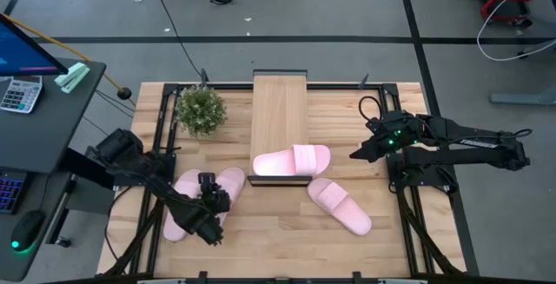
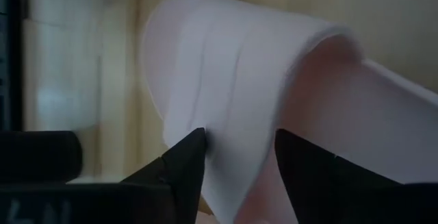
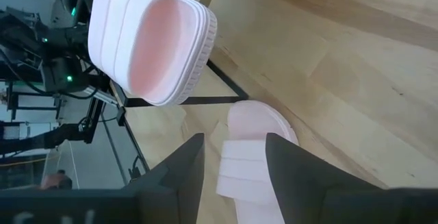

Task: Pick and place slides into the shelf
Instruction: Put the pink slide on the shelf

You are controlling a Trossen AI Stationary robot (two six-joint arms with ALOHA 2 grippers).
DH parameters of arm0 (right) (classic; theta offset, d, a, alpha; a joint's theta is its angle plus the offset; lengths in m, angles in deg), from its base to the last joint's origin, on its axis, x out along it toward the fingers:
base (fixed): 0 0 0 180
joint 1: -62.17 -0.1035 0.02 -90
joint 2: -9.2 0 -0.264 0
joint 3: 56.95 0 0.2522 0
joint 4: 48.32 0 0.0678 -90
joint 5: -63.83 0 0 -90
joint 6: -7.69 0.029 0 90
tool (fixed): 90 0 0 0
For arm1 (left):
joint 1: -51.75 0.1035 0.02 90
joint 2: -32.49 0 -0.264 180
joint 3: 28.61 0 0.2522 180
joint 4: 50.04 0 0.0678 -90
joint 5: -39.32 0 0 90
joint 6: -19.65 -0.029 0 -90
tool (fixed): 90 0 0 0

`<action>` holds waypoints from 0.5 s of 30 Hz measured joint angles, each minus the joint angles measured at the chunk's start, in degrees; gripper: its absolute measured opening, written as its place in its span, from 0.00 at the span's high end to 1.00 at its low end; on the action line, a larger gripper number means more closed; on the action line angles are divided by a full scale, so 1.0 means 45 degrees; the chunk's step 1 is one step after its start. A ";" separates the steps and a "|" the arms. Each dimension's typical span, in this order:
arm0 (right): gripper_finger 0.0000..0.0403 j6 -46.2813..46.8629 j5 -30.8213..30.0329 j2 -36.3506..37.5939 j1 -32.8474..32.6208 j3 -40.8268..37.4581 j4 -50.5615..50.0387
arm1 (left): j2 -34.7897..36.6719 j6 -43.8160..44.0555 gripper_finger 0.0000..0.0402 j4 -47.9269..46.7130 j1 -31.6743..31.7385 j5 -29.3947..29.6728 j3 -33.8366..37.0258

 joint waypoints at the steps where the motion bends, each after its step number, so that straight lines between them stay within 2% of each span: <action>1: 0.60 0.0017 -0.0008 0.0000 0.0000 0.0000 -0.0002 | -0.0014 0.0000 0.58 -0.0073 0.0000 0.0252 0.0005; 6: 0.63 0.0247 -0.0167 0.0000 0.0000 0.0000 -0.0002 | -0.0020 0.0008 0.73 -0.0349 0.0166 0.1115 0.0020; 11: 0.65 0.0318 -0.0214 0.0000 0.0000 0.0000 0.0003 | -0.0020 0.0012 0.95 -0.0543 0.0321 0.0627 -0.0060; 15: 0.67 0.0253 -0.0214 0.0000 0.0000 0.0000 0.0003 | -0.0020 0.0638 0.95 -0.2003 0.0292 -0.0055 -0.0722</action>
